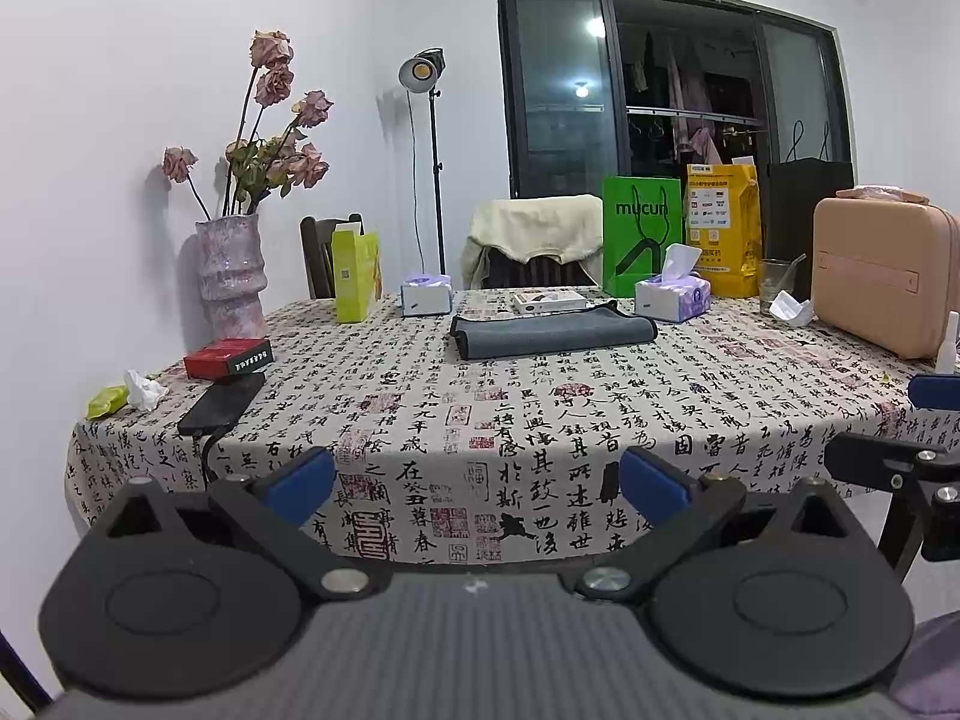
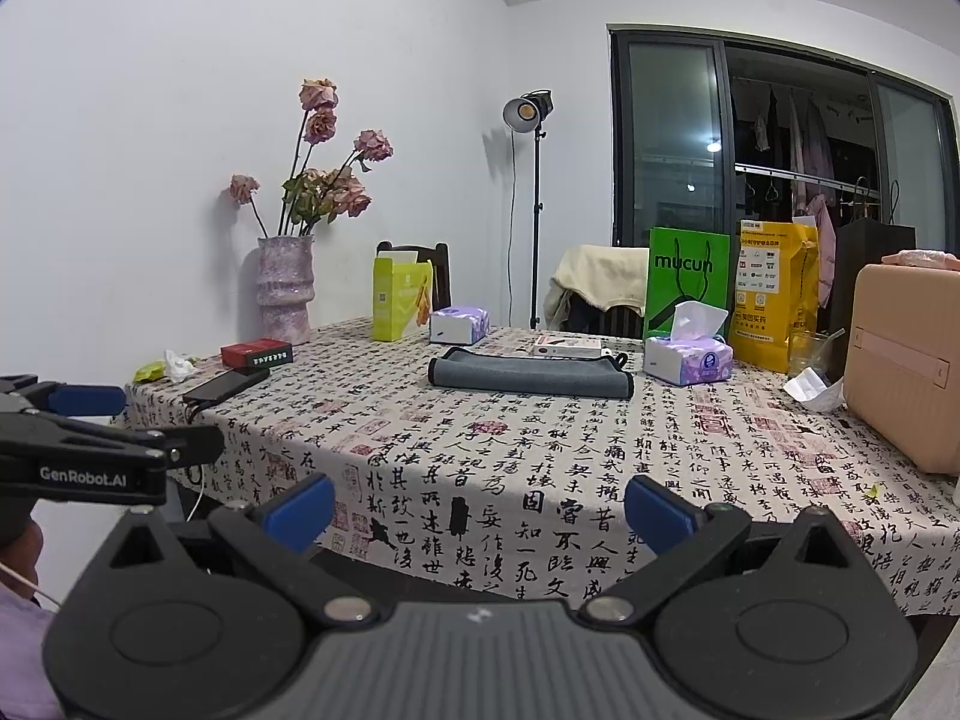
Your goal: Fold towel
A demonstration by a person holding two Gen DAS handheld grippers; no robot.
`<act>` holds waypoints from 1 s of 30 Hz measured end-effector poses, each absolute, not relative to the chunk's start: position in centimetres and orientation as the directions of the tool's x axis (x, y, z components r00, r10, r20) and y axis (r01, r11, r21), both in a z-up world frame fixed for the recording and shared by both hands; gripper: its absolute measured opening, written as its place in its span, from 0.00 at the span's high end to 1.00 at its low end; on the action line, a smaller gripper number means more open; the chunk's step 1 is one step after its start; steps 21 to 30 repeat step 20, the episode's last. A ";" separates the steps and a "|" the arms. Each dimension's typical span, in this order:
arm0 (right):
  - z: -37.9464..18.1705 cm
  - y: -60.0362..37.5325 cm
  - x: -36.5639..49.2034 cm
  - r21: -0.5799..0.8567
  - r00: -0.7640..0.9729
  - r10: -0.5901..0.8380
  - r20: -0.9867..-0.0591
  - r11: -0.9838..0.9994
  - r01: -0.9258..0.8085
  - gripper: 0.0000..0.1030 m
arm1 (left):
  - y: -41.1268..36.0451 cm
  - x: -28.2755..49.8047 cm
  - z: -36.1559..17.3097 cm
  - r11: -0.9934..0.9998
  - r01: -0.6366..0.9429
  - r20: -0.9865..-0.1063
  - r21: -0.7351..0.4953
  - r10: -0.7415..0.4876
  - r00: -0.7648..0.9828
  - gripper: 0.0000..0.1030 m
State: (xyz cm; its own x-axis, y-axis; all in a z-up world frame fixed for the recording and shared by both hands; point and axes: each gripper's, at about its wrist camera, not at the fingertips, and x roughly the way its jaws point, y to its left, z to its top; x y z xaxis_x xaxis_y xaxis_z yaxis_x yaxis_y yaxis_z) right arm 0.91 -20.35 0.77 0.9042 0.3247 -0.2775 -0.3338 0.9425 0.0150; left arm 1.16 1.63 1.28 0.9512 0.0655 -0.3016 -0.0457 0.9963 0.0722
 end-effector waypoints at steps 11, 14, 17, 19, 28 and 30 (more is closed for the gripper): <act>0.8 -20.4 1.0 0.011 0.905 0.324 -0.275 0.943 -0.334 0.00 | 1.8 1.0 1.3 0.996 -0.047 -0.294 0.077 0.068 0.953 0.00; 0.9 -20.4 1.0 0.009 0.906 0.322 -0.274 0.943 -0.332 0.00 | 1.8 1.1 1.3 0.996 -0.048 -0.293 0.077 0.069 0.954 0.00; 0.8 -20.4 1.1 0.008 0.907 0.321 -0.274 0.944 -0.331 0.00 | 1.7 1.0 1.3 0.996 -0.048 -0.293 0.078 0.068 0.954 0.00; 0.8 -20.4 1.1 0.007 0.907 0.320 -0.273 0.944 -0.331 0.00 | 1.7 1.0 1.3 0.996 -0.046 -0.295 0.077 0.067 0.953 0.00; 0.8 -20.4 1.1 0.007 0.907 0.321 -0.273 0.943 -0.332 0.00 | 1.7 1.0 1.4 0.996 -0.045 -0.296 0.077 0.066 0.953 0.00; 0.8 -20.4 1.1 0.007 0.907 0.321 -0.273 0.943 -0.332 0.00 | 1.7 1.0 1.4 0.996 -0.045 -0.296 0.077 0.066 0.953 0.00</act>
